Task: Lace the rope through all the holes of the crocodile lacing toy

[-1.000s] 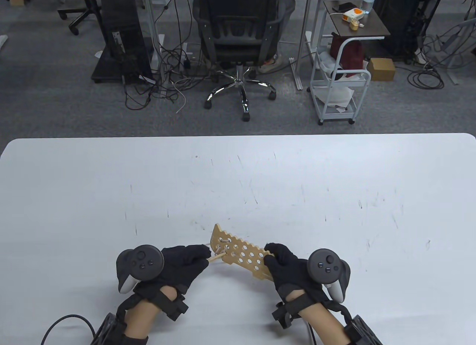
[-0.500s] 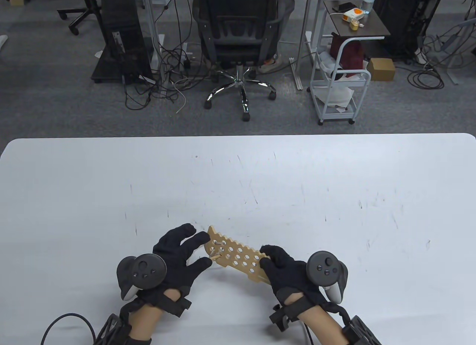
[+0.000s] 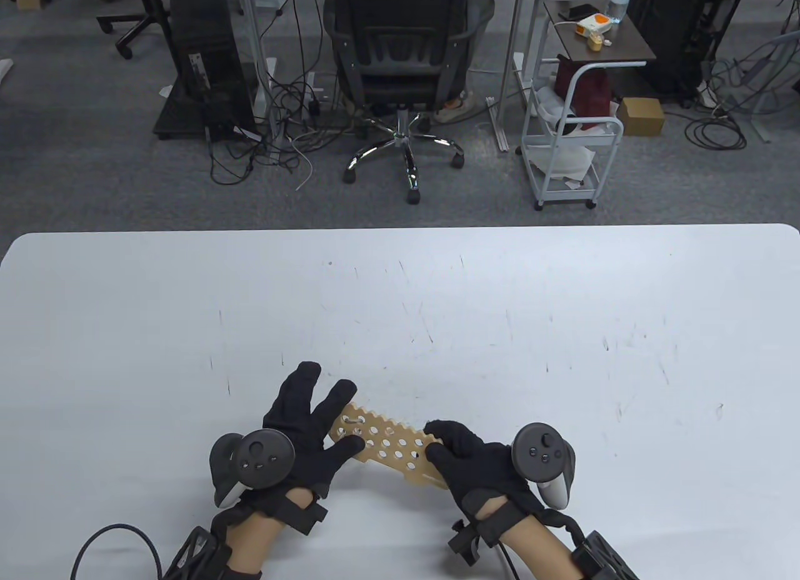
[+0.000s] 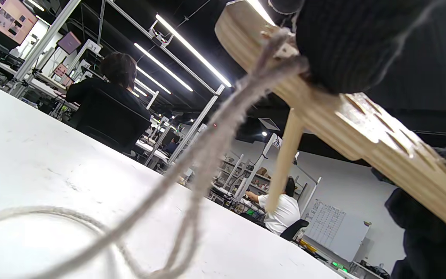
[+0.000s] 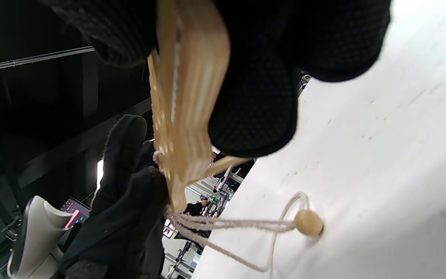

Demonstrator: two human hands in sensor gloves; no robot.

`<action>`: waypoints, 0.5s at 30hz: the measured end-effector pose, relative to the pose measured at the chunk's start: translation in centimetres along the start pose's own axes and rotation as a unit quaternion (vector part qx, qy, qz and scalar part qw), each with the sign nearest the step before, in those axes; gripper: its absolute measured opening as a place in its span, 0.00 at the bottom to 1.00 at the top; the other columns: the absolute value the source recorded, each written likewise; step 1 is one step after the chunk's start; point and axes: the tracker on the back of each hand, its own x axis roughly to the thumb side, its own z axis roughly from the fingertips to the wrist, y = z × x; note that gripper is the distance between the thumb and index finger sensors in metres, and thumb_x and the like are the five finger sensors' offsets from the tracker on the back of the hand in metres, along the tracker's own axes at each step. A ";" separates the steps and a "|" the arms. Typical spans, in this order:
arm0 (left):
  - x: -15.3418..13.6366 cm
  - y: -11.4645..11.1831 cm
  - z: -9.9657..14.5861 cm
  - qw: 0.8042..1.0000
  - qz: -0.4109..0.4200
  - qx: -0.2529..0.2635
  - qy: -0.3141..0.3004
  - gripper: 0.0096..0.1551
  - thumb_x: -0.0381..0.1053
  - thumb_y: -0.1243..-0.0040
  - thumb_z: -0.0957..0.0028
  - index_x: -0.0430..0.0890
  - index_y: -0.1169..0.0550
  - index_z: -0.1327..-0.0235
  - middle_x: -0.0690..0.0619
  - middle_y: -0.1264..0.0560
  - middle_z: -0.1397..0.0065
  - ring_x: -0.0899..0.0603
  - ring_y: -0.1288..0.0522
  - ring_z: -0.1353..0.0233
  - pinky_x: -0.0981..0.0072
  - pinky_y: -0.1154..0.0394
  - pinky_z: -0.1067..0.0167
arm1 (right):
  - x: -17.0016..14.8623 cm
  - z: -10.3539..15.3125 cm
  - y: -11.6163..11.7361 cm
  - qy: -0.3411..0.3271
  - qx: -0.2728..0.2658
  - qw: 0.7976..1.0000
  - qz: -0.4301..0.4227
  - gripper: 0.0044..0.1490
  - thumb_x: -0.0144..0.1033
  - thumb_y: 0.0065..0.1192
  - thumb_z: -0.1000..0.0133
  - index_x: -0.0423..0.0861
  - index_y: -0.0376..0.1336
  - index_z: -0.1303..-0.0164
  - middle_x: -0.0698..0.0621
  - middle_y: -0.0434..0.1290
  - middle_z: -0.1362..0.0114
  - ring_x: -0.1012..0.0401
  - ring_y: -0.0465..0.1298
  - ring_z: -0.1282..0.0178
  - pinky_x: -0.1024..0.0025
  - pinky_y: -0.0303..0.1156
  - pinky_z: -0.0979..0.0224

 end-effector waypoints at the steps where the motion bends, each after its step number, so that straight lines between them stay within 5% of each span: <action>1: 0.0 0.0 0.0 1.000 -0.001 0.000 0.000 0.50 0.66 0.29 0.58 0.76 0.46 0.25 0.50 0.61 0.16 0.36 0.58 0.16 0.40 0.51 0.22 | 0.0 0.0 0.0 -0.001 0.000 1.000 0.001 0.31 0.44 0.63 0.47 0.41 0.63 0.38 0.46 0.81 0.47 0.53 0.86 0.58 0.53 0.75 0.47; 15: -0.5 0.9 0.1 0.999 0.039 0.021 0.006 0.47 0.68 0.34 0.55 0.76 0.46 0.25 0.50 0.58 0.15 0.36 0.56 0.16 0.40 0.50 0.22 | -0.1 0.0 -0.7 0.026 -0.028 0.999 0.022 0.30 0.43 0.62 0.47 0.41 0.63 0.39 0.47 0.81 0.48 0.53 0.86 0.59 0.53 0.75 0.48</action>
